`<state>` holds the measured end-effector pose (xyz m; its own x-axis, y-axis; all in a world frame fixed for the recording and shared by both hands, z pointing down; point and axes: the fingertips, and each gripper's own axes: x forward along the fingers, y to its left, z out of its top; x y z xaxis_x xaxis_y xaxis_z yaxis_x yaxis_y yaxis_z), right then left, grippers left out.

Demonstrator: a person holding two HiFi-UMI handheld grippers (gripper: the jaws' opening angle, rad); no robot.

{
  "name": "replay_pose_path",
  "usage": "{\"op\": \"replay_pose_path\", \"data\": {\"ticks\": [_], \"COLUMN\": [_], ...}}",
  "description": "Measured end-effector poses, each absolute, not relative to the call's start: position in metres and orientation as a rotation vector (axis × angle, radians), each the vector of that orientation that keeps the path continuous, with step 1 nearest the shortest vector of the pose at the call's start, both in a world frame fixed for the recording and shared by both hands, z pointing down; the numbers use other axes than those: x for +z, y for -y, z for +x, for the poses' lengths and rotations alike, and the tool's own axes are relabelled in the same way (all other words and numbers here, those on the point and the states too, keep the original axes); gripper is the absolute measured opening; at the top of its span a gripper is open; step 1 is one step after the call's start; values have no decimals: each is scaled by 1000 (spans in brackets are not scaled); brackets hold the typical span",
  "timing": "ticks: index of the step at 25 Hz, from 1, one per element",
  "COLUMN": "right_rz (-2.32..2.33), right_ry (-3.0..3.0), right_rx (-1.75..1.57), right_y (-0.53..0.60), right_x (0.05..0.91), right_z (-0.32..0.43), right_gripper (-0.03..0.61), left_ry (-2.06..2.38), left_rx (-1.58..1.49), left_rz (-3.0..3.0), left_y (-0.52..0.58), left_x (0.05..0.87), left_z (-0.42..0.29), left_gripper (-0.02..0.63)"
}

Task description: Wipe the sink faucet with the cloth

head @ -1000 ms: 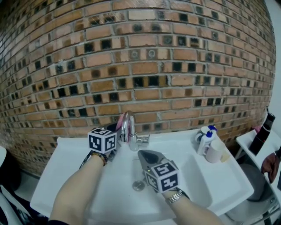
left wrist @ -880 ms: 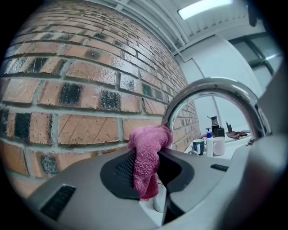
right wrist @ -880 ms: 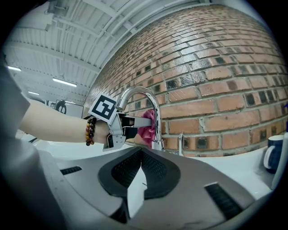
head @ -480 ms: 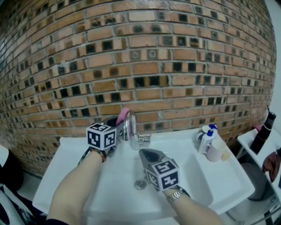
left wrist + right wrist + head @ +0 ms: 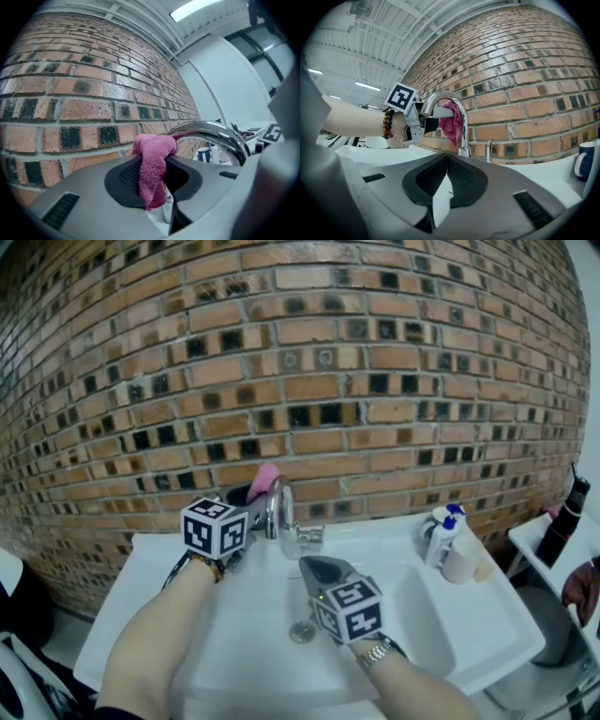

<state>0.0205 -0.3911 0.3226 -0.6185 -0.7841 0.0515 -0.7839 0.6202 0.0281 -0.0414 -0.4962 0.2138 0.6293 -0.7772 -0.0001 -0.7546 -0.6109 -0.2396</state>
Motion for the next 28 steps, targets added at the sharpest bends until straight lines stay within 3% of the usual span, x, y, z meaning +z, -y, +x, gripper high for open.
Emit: {"op": "replay_pose_path", "data": {"ticks": [28], "right_rz": [1350], "right_ry": [2750], "right_rx": [-17], "right_y": [396], "right_x": [330], "right_z": [23], "right_gripper": [12], "left_ry": [-1197], "left_rx": [-156], "left_rz": [-2483], "left_y": [439], "left_x": [189], "left_z": [-49], "left_gripper": [97]}}
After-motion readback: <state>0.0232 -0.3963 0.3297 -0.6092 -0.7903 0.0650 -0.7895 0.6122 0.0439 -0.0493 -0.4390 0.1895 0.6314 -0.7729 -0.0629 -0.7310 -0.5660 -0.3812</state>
